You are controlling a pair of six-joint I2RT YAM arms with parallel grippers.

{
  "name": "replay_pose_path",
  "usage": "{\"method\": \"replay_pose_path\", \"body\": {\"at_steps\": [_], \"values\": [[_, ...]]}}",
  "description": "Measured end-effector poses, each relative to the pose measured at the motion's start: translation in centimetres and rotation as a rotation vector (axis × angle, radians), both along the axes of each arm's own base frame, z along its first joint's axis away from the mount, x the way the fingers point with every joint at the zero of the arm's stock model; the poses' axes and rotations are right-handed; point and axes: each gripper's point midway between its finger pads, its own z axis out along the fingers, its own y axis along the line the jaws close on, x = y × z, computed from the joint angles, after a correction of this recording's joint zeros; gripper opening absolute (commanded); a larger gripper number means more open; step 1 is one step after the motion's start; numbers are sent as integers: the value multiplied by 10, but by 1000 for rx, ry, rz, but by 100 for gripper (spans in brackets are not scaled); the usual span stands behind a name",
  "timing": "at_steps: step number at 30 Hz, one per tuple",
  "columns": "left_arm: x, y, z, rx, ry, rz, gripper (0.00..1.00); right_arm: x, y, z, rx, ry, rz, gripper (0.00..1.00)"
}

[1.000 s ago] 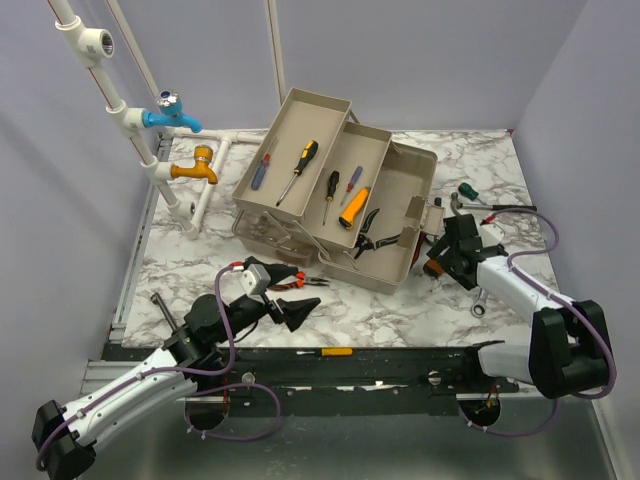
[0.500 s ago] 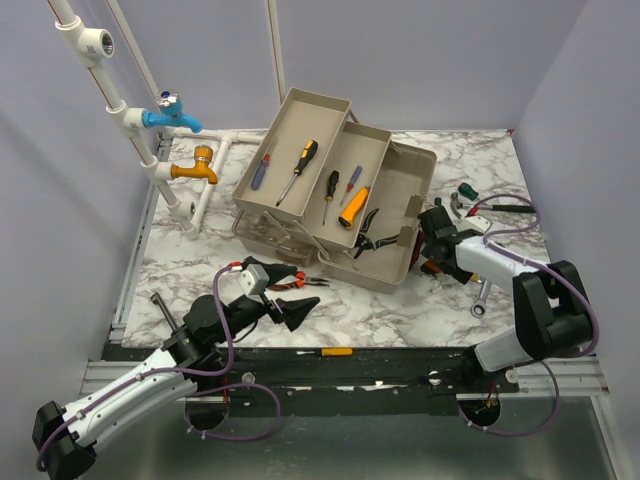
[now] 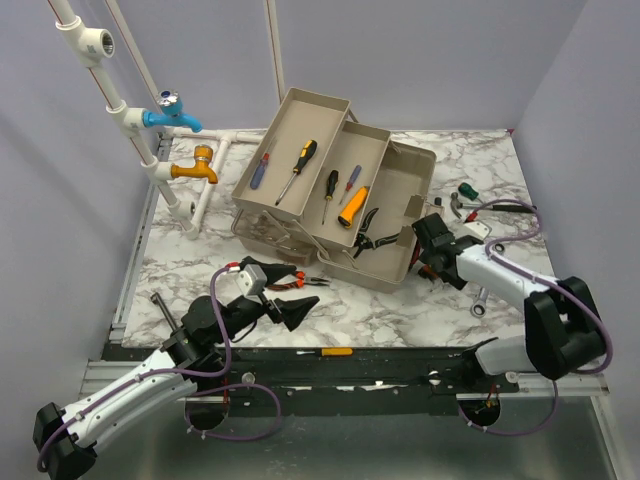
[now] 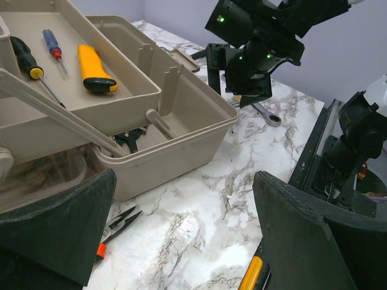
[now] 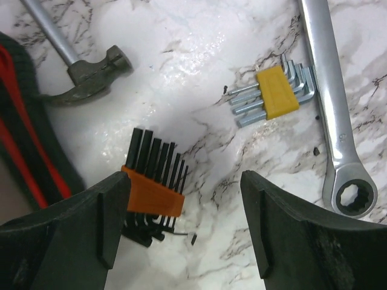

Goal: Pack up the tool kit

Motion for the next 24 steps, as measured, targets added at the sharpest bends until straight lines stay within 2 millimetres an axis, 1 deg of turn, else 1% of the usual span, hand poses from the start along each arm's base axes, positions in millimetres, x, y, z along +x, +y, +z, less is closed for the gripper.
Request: {"method": "replay_pose_path", "body": {"at_steps": [2,6,9,13,18,20,23,24], "values": [[0,0,0,-1,-1,0,99,-1,3,8,29,-33,-1,82],[-1,1,2,-6,-5,0,99,-7,4,25,91,-124,-10,92],[-1,1,3,-8,-7,0,99,-12,9,29,154,-178,9,92],[-1,1,2,-7,-6,0,99,-13,20,20,222,-185,34,90],[-1,1,2,-6,-5,0,99,-4,35,8,292,-196,44,86],[-1,1,2,-6,-5,0,99,-4,37,4,318,-220,29,85],[-1,1,2,-6,-5,0,99,-12,34,-5,356,-249,-19,84],[-1,1,2,-6,-5,0,99,-13,33,-5,370,-273,-36,83]]}}
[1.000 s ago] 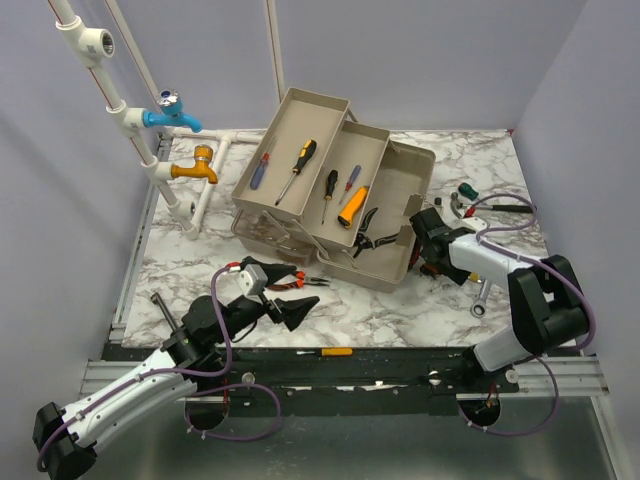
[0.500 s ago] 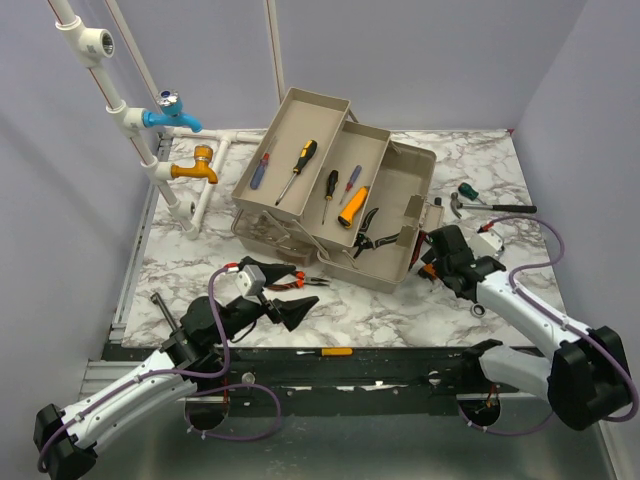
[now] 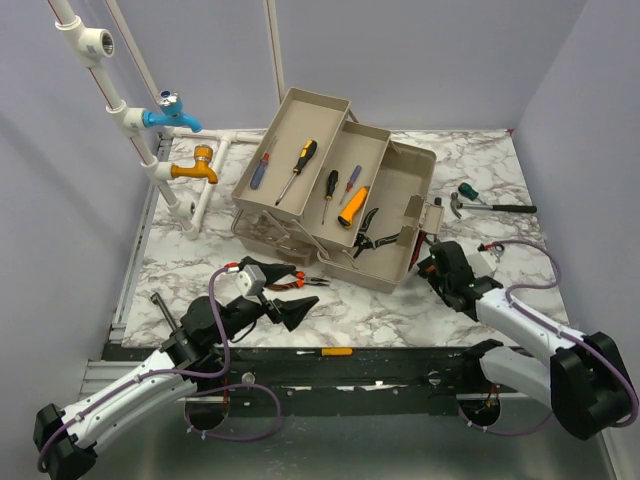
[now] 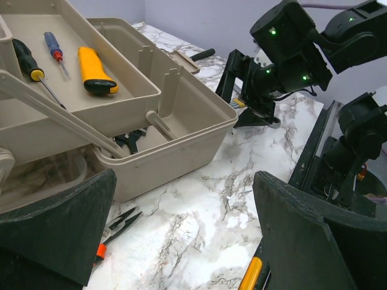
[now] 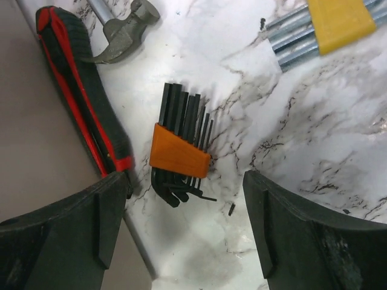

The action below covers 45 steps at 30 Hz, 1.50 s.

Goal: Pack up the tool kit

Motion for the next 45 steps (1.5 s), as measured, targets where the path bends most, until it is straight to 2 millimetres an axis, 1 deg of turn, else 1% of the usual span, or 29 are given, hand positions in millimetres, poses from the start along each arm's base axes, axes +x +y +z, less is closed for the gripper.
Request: {"method": "replay_pose_path", "body": {"at_steps": [5,11,20,23,24,25,27,28,29,32,36,39,40,42,45], "values": [[0,0,0,1,1,0,99,-3,-2,4,104,-119,-77,75],[0,0,-1,2,1,0,99,-5,-6,4,173,-206,-137,68],[0,0,-1,4,4,0,99,9,-3,0,201,-236,-174,58],[0,0,-1,4,3,0,99,13,-3,0,209,-249,-192,52],[0,0,-1,4,3,0,99,13,-4,0,211,-251,-196,48],[0,0,-2,5,4,0,99,13,-4,-1,211,-252,-200,41],[1,-1,-2,7,5,0,99,11,-5,-4,210,-249,-206,12],[1,-1,-3,8,6,0,99,9,-7,-6,206,-245,-210,2],[1,-1,-3,10,7,0,99,8,-8,-7,205,-245,-219,1],[1,-1,-5,15,11,0,99,13,-9,8,233,-308,-233,1],[2,-3,-9,28,18,1,99,3,-19,12,196,-304,-243,1],[3,-3,-11,35,22,1,99,-4,-26,22,148,-305,-223,1],[3,-3,-11,36,21,1,99,-5,-27,30,133,-310,-208,1],[3,-3,-10,35,19,1,99,-1,-26,52,101,-336,-162,1],[3,-3,-10,35,20,1,99,10,-21,100,59,-415,-71,1]]}}
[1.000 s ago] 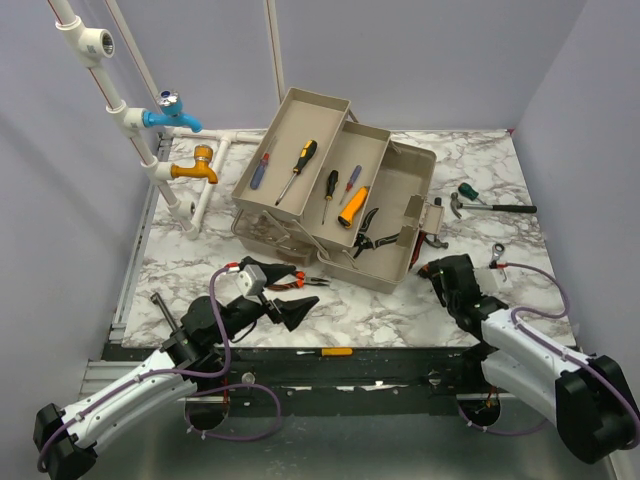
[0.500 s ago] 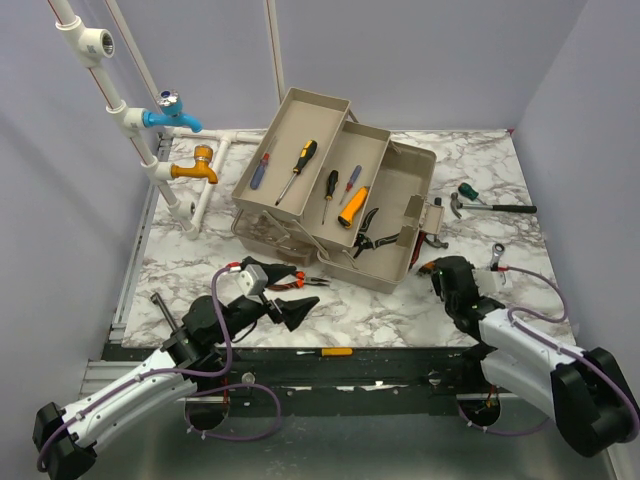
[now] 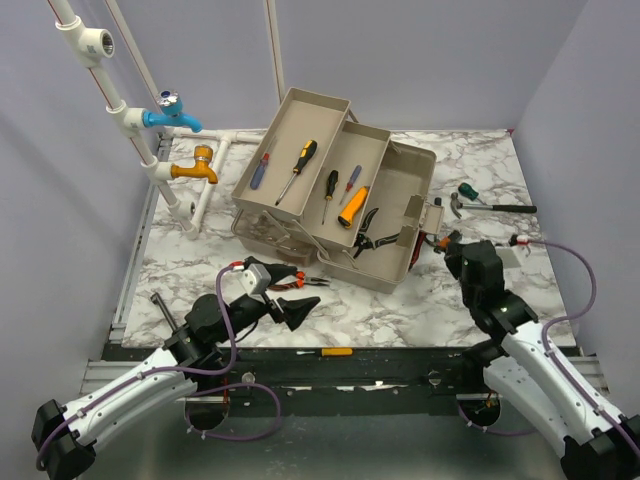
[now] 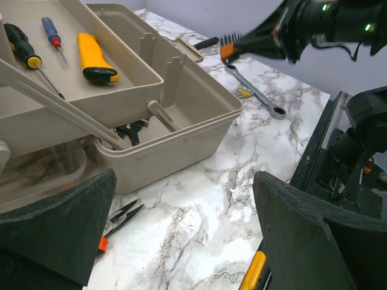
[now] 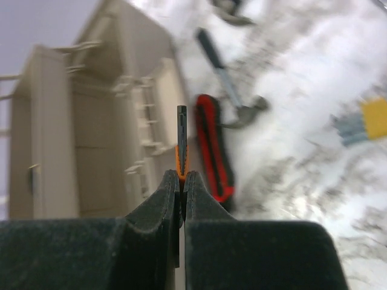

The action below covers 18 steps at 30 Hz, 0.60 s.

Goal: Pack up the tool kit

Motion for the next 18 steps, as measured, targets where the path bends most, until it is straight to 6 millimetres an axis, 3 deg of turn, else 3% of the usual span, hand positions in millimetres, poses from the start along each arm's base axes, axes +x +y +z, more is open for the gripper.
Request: {"method": "replay_pose_path", "body": {"at_steps": [4,7,9,12,18], "values": [[0,-1,1,0,15,-1,99,19,26,63,-70,-109,186,1],[1,-2,7,-2,29,-1,99,38,53,96,-102,-151,322,1],[1,-2,17,-15,32,0,99,56,75,108,-113,-153,420,1],[0,-2,27,-29,32,0,99,86,108,112,-109,-149,540,1],[1,-1,30,-33,51,10,99,130,160,94,-98,-89,675,1]]}}
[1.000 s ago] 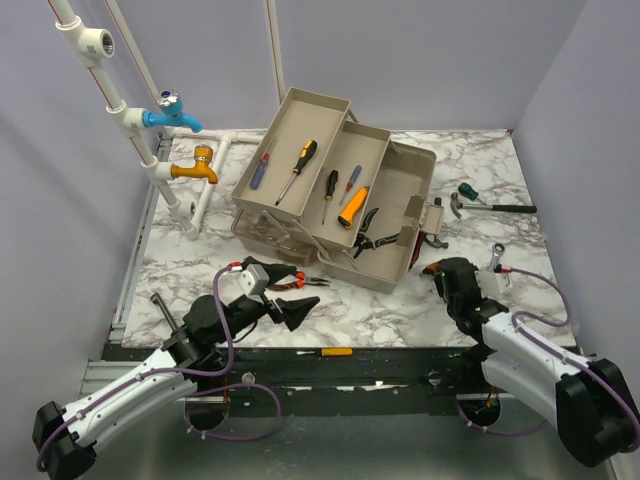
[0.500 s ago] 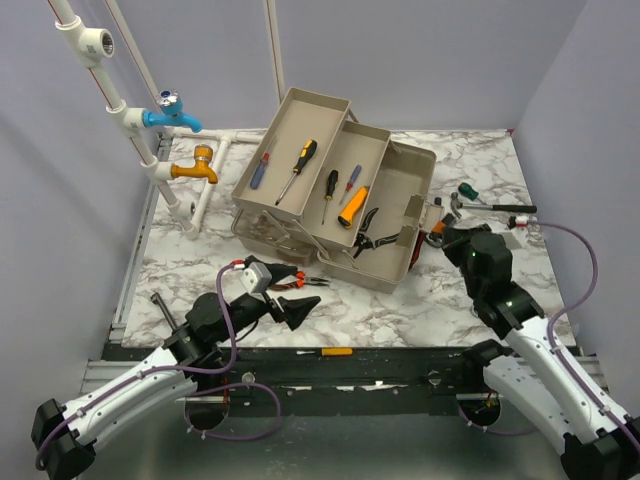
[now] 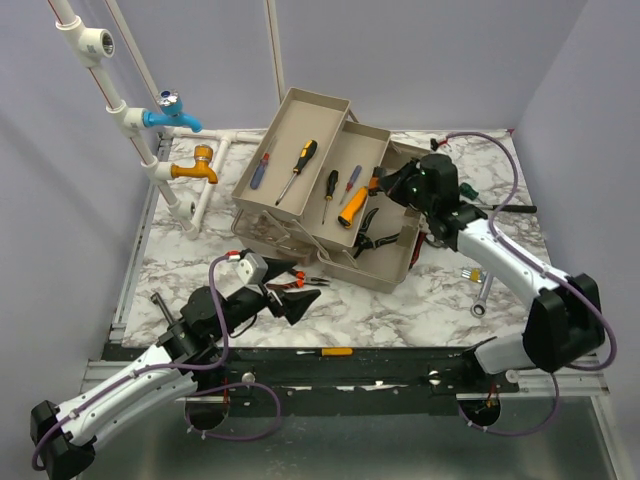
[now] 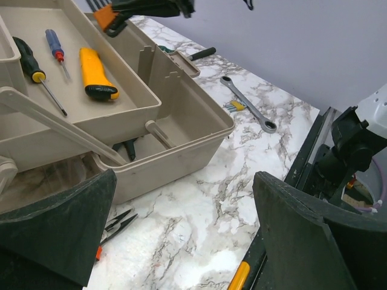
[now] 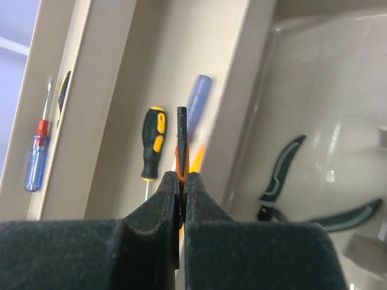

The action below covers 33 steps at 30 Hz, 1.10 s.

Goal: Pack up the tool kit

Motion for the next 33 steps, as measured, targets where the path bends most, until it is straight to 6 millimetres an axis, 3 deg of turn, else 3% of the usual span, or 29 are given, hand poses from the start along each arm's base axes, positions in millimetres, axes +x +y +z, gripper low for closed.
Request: {"method": "replay_pose_path", "body": {"at_steps": [10,11,15,17,24,28,33], "values": [[2,-1,-9,17,44,5,99,55,79,-11,-16,25,100,4],[1,-1,-9,16,46,5,99,59,84,-12,-17,26,105,7],[1,1,-6,4,47,14,99,72,100,-16,-18,34,117,41],[1,3,-4,-5,44,20,99,75,102,-20,-21,46,115,56],[0,7,0,-22,41,30,99,74,95,-19,-48,49,90,64],[0,8,-2,-19,52,36,99,65,83,3,-58,6,71,66],[3,6,-9,1,69,40,99,44,53,41,-73,-70,17,67]]}}
